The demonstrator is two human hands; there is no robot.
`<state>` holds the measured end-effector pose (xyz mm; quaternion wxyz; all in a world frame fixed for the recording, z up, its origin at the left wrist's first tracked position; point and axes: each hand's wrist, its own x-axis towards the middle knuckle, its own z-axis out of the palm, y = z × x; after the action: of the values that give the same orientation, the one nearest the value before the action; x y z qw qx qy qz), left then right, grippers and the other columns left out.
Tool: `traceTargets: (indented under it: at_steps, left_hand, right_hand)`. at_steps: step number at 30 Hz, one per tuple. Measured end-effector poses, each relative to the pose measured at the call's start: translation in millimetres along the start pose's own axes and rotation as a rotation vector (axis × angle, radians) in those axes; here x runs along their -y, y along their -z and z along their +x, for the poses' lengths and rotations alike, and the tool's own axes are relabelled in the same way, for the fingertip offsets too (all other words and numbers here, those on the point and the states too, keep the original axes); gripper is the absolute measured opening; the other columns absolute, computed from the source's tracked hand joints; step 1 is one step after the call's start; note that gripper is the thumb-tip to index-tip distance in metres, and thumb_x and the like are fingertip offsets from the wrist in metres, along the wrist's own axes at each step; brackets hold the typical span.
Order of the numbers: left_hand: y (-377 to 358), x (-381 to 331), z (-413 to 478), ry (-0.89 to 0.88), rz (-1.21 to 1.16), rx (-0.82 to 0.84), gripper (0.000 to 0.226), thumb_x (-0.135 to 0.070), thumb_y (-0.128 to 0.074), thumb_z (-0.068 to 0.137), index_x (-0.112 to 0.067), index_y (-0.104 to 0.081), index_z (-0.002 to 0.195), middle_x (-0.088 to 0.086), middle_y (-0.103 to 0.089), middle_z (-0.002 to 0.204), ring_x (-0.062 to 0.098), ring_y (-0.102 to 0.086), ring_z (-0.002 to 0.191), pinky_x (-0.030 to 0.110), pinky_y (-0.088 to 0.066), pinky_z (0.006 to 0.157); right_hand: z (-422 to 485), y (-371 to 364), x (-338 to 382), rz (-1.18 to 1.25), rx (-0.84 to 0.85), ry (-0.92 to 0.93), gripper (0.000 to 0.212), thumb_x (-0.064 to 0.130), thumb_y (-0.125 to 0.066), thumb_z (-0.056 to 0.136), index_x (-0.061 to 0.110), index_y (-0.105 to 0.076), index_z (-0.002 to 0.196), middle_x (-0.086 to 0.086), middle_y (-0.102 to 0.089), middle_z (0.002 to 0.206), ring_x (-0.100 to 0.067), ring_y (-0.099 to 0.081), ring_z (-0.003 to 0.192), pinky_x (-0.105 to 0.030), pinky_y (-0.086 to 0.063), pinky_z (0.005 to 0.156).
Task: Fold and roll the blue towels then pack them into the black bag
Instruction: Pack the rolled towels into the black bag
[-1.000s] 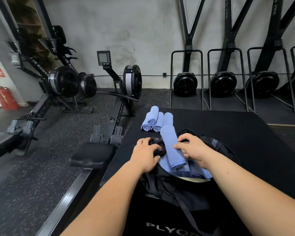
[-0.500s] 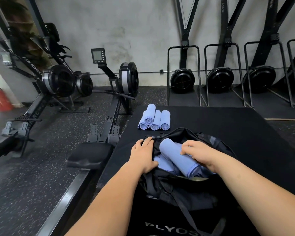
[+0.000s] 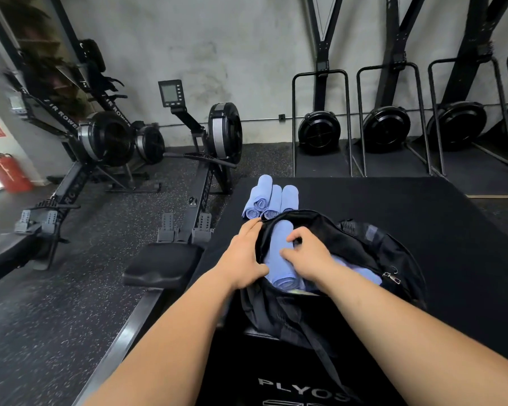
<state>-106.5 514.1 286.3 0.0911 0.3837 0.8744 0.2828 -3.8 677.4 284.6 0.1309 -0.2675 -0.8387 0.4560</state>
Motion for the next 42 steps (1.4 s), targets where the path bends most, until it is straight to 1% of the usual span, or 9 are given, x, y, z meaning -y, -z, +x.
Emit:
traceTargets:
  at_steps: [4, 10, 15, 19, 23, 28, 33, 38, 42]
  left_hand:
    - [0.6, 3.0, -3.4, 0.003, -0.034, -0.016, 0.111, -0.025, -0.072, 0.07, -0.018, -0.019, 0.167, -0.019, -0.008, 0.17, 0.022, -0.028, 0.153, 0.038, -0.032, 0.123]
    - [0.1, -2.6, -0.7, -0.013, -0.089, -0.036, 0.102, -0.014, -0.074, 0.079, -0.017, -0.021, 0.167, -0.012, -0.011, 0.172, 0.008, -0.019, 0.157, 0.019, -0.021, 0.12]
    - [-1.1, 4.9, 2.1, -0.029, -0.057, -0.104, 0.088, -0.019, -0.066, 0.083, -0.021, -0.03, 0.164, -0.012, -0.021, 0.17, 0.022, -0.03, 0.151, 0.032, -0.028, 0.123]
    - [-1.7, 7.3, 4.2, -0.052, -0.004, -0.163, 0.084, -0.016, -0.066, 0.091, -0.022, -0.026, 0.166, -0.008, -0.02, 0.172, 0.025, -0.018, 0.153, 0.025, -0.016, 0.12]
    - [0.0, 4.1, 9.2, -0.065, -0.032, -0.191, 0.081, -0.017, -0.064, 0.095, -0.029, -0.027, 0.166, -0.005, -0.019, 0.173, 0.021, -0.014, 0.155, 0.033, -0.015, 0.126]
    - [-4.3, 4.9, 21.0, -0.111, -0.06, -0.244, 0.073, -0.02, -0.068, 0.095, -0.033, -0.039, 0.161, -0.003, -0.03, 0.169, 0.021, -0.021, 0.154, 0.033, -0.017, 0.128]
    - [-11.2, 3.0, 35.8, -0.163, -0.058, -0.292, 0.061, -0.026, -0.068, 0.097, -0.034, -0.05, 0.155, -0.004, -0.042, 0.163, 0.021, -0.034, 0.15, 0.035, -0.025, 0.126]
    - [-20.1, -7.1, 52.4, -0.166, -0.027, -0.297, 0.052, -0.042, -0.046, 0.101, -0.03, -0.054, 0.151, -0.006, -0.054, 0.154, 0.018, -0.047, 0.142, 0.036, -0.033, 0.121]
    - [-34.1, -2.3, 63.5, -0.105, 0.044, -0.31, 0.057, -0.049, -0.028, 0.101, -0.034, -0.052, 0.151, -0.009, -0.061, 0.144, 0.023, -0.058, 0.125, 0.044, -0.047, 0.104]
  right_hand:
    - [-0.8, -19.8, -4.6, -0.147, 0.05, -0.022, 0.027, 0.026, -0.071, 0.091, 0.025, -0.057, 0.115, 0.002, -0.06, 0.098, -0.022, -0.055, 0.093, -0.03, -0.036, 0.076]
    - [6.8, -26.1, -0.3, -0.034, -0.028, 0.036, 0.03, 0.022, -0.072, 0.096, 0.019, -0.059, 0.123, 0.003, -0.06, 0.111, -0.016, -0.054, 0.099, -0.023, -0.033, 0.079]
    - [3.8, -39.9, -15.7, -0.118, -0.025, 0.037, 0.031, 0.026, -0.068, 0.1, 0.02, -0.059, 0.129, -0.006, -0.066, 0.122, -0.022, -0.058, 0.106, -0.028, -0.035, 0.081]
    - [1.6, -39.7, -9.3, -0.521, -0.047, 0.121, 0.038, 0.051, -0.056, 0.102, 0.036, -0.06, 0.137, -0.005, -0.058, 0.132, -0.03, -0.05, 0.126, -0.04, -0.045, 0.1]
    - [1.6, -22.9, -8.3, -0.605, 0.02, 0.136, 0.039, 0.061, -0.05, 0.101, 0.048, -0.061, 0.136, -0.002, -0.051, 0.129, -0.029, -0.045, 0.124, -0.042, -0.048, 0.102]
    - [19.0, 13.3, 4.7, -0.519, -0.091, 0.253, 0.027, 0.042, -0.055, 0.099, 0.043, -0.073, 0.12, 0.0, -0.059, 0.111, -0.026, -0.056, 0.112, -0.041, -0.052, 0.09]
    - [55.3, 40.4, 19.3, -0.37, -0.251, 0.263, 0.029, 0.027, -0.059, 0.094, 0.037, -0.074, 0.117, 0.003, -0.062, 0.108, -0.024, -0.058, 0.106, -0.04, -0.052, 0.091]
    - [100.8, 48.3, 27.6, -0.363, -0.213, 0.204, 0.033, 0.022, -0.058, 0.097, 0.03, -0.072, 0.126, -0.004, -0.064, 0.117, -0.027, -0.062, 0.11, -0.041, -0.052, 0.096]
    - [138.2, 47.3, 29.9, -0.465, -0.106, 0.154, 0.038, 0.023, -0.062, 0.097, 0.029, -0.069, 0.134, -0.004, -0.066, 0.131, -0.029, -0.059, 0.122, -0.037, -0.049, 0.102]
